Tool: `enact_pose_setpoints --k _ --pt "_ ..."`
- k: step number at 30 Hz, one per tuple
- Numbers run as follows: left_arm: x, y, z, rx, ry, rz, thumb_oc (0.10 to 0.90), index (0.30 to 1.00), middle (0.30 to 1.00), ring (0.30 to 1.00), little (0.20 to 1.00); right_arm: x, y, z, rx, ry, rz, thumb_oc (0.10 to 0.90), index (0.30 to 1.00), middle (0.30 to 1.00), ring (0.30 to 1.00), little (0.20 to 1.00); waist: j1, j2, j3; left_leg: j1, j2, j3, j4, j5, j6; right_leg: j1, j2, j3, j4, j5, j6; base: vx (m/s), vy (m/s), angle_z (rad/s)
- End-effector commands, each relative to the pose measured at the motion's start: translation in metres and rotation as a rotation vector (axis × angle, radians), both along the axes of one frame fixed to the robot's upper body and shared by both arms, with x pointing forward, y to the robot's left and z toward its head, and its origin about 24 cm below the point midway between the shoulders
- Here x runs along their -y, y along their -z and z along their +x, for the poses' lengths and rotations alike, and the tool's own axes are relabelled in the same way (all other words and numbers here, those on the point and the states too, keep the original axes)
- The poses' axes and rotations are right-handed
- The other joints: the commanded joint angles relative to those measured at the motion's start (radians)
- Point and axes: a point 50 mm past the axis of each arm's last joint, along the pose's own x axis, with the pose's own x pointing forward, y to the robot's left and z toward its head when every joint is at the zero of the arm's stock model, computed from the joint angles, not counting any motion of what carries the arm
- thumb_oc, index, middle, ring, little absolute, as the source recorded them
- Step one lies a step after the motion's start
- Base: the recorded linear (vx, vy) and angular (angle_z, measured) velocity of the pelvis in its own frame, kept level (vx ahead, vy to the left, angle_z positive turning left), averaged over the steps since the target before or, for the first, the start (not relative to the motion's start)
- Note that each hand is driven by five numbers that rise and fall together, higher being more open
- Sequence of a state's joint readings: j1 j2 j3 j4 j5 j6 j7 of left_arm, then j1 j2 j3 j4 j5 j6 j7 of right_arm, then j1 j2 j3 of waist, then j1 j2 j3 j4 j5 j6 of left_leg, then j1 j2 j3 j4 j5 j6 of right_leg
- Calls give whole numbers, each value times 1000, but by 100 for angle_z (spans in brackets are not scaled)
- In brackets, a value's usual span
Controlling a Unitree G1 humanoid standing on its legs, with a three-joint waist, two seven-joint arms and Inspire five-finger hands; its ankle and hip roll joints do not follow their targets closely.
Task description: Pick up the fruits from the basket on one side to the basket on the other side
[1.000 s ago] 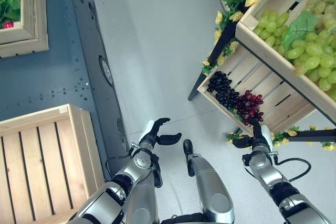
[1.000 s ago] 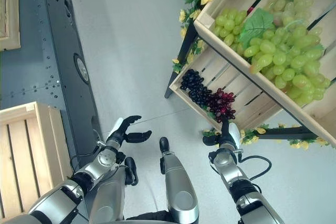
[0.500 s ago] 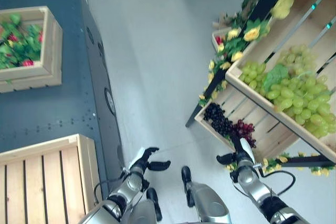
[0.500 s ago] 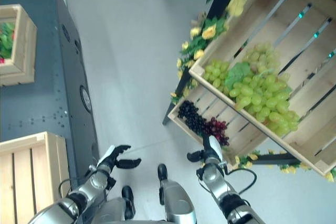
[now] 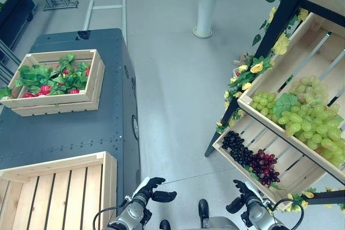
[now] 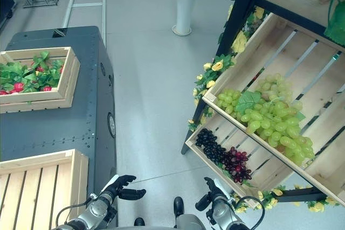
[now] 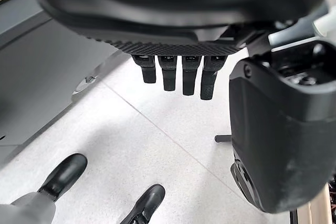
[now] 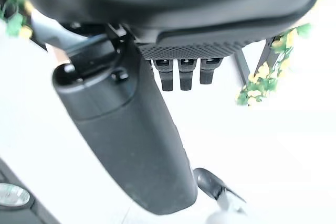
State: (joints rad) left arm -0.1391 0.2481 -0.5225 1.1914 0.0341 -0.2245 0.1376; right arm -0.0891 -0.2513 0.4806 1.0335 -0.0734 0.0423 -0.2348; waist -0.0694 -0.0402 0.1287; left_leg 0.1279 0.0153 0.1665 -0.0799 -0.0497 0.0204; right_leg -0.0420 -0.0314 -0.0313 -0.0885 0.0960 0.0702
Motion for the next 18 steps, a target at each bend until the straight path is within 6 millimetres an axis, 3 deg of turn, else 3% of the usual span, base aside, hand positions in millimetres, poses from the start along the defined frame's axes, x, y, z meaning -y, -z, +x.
enact_pose_setpoints --k 1,8,18 --pt "13 -5 12 64 42 -34 800 900 900 900 900 5 -4 13 14 -33 -20 800 900 900 900 900 7 3 -21 -74 -56 -28 6 -8 32 22 28 1 34 -49 -8 72 -34 3" --pt "17 1 -2 47 6 -70 800 900 900 900 900 1 12 -15 -133 -10 53 800 900 900 900 900 26 19 -53 -43 -57 -51 1 -14 35 76 28 -18 15 -69 -21 79 -33 5" --pt "11 6 -15 -7 -45 -111 800 900 900 900 900 5 15 -22 -152 40 74 800 900 900 900 900 48 24 -61 -21 -60 -83 14 -21 39 116 30 -43 25 -96 -34 33 -39 14"
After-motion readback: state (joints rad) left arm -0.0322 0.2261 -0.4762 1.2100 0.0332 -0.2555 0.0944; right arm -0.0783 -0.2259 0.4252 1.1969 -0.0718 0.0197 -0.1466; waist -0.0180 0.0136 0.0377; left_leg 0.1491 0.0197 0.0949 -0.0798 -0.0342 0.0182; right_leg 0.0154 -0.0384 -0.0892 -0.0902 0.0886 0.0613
